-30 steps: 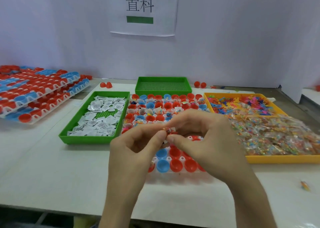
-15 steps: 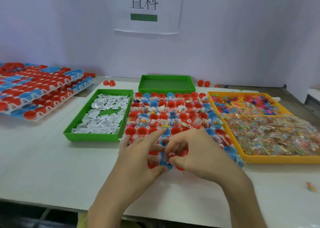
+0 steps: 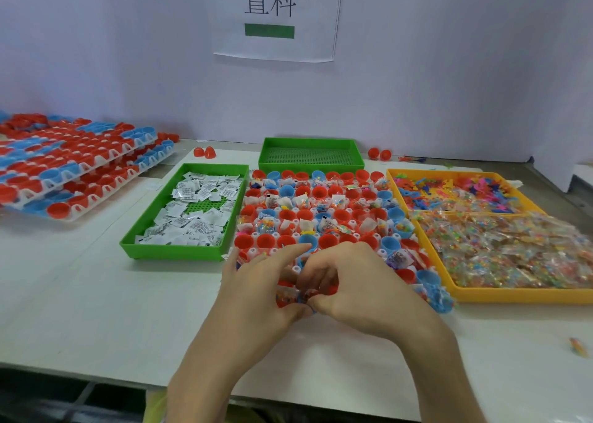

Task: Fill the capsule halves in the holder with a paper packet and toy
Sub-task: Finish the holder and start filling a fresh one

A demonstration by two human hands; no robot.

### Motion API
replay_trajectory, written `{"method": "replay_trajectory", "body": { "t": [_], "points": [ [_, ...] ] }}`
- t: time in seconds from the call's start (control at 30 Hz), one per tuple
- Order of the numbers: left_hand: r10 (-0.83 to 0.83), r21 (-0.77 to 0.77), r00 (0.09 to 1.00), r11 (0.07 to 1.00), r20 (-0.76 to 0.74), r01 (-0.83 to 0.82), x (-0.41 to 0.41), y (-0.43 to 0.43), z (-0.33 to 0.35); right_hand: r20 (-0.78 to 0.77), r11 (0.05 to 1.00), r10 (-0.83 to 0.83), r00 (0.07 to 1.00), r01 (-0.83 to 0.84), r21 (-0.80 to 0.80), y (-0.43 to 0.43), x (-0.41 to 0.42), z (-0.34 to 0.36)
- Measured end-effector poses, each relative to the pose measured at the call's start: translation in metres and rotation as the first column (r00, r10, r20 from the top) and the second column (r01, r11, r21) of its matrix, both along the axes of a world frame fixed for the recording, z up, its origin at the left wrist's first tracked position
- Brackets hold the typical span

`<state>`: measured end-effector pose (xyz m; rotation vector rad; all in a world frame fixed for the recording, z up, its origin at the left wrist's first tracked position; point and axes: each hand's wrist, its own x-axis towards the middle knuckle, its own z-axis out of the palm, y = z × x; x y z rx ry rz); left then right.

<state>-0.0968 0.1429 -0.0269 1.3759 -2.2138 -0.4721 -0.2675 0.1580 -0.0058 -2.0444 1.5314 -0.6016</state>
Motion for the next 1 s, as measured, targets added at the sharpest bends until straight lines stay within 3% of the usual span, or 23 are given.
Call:
{"method": "replay_trajectory", "body": {
  "t": [0.67,0.8,0.9,1.0],
  "points": [
    [-0.006,0.002,1.000,1.000,0.029,0.006,0.000,0.001,0.000,0.029,0.999,0.021,0.999,-0.020,-0.027,-0.001,-0.011,-0.001],
    [-0.048,0.018,0.998,0.999,0.027,0.048,0.003,0.006,0.009,0.091,0.999,0.020,0.996,-0.018,-0.030,0.003,-0.016,0.003],
    [-0.073,-0.004,0.987,0.997,-0.141,0.074,0.008,0.008,0.019,0.214,0.991,-0.032,0.976,0.058,-0.117,0.006,-0.028,0.010],
    [-0.019,-0.020,0.942,1.000,-0.335,0.013,0.029,-0.004,0.033,0.332,0.930,-0.202,0.921,0.287,-0.229,0.008,-0.060,0.013]
  ]
}}
